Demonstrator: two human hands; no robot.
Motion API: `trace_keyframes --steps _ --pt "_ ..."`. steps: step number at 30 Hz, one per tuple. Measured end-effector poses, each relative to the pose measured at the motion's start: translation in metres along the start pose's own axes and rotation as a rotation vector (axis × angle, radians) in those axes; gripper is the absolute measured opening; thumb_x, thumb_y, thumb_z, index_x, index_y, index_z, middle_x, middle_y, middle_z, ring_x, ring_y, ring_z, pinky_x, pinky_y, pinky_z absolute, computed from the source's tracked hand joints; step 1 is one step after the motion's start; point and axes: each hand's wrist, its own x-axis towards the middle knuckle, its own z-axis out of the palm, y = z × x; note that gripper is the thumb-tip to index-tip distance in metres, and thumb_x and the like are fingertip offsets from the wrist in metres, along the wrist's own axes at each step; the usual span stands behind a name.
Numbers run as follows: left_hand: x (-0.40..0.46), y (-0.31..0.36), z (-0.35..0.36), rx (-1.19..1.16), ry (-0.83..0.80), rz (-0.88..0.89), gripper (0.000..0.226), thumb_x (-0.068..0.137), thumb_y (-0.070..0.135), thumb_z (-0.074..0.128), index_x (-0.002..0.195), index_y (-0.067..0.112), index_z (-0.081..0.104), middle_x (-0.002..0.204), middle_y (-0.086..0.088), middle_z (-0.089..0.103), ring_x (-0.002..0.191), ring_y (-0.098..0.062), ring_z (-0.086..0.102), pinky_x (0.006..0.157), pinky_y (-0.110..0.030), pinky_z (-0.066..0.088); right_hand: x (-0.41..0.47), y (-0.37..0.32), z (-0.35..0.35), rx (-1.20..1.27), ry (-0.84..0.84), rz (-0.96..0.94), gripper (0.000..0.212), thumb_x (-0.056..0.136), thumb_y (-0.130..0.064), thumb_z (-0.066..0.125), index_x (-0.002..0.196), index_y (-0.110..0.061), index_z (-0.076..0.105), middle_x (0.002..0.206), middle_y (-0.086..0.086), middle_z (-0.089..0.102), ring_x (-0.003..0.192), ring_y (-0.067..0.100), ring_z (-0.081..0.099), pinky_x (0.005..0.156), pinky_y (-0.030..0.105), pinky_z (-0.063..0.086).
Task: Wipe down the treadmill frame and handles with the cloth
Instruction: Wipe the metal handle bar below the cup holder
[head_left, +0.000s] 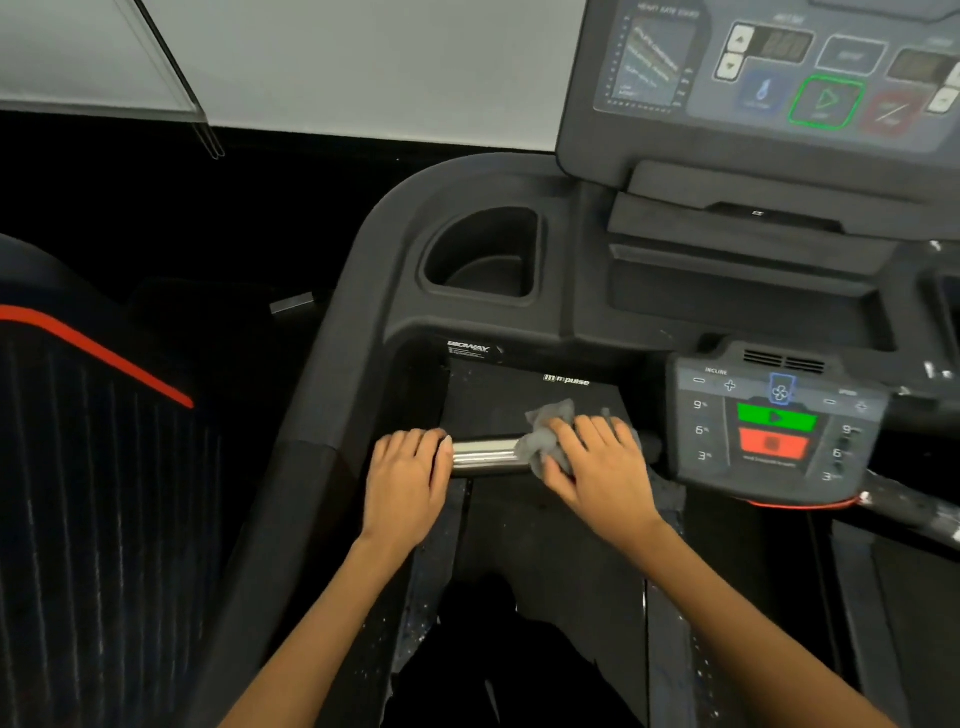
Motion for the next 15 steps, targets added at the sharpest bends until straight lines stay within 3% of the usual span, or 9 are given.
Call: trace_keyframes --steps 4,8,15 --pt "0.002 -0.007 0.008 0.013 0.073 -0.018 0.038 0.098 0.023 0.031 0.096 0.01 0.067 0.08 -0.001 0.064 0.073 -0.02 0.058 0.073 -0.036 0.047 0.001 -0.011 -0.005 0.007 0.039 0.196 0.025 0.088 -0.035 0.047 0.09 -0.012 0.057 0.077 0.005 0.055 0.076 0.027 0.053 0.087 0.041 0.039" --pt "0.001 -0.005 0.013 0.034 0.124 -0.047 0.037 0.098 0.021 0.031 0.092 0.011 0.066 0.078 -0.001 0.063 0.071 -0.02 0.057 0.073 -0.037 0.047 0.018 -0.044 -0.001 0.066 0.049 0.44 0.027 0.088 -0.036 0.046 0.08 -0.013 0.057 0.072 0.001 0.055 0.073 0.024 0.052 0.089 0.041 0.037" --pt "0.001 -0.004 0.014 0.096 0.123 -0.037 0.03 0.095 0.021 0.035 0.085 0.014 0.063 0.074 0.0 0.059 0.069 -0.017 0.055 0.072 -0.034 0.043 0.038 -0.098 0.008 0.156 -0.174 0.393 0.034 0.091 -0.043 0.041 0.091 -0.017 0.063 0.084 0.0 0.063 0.082 0.018 0.058 0.094 0.041 0.04"
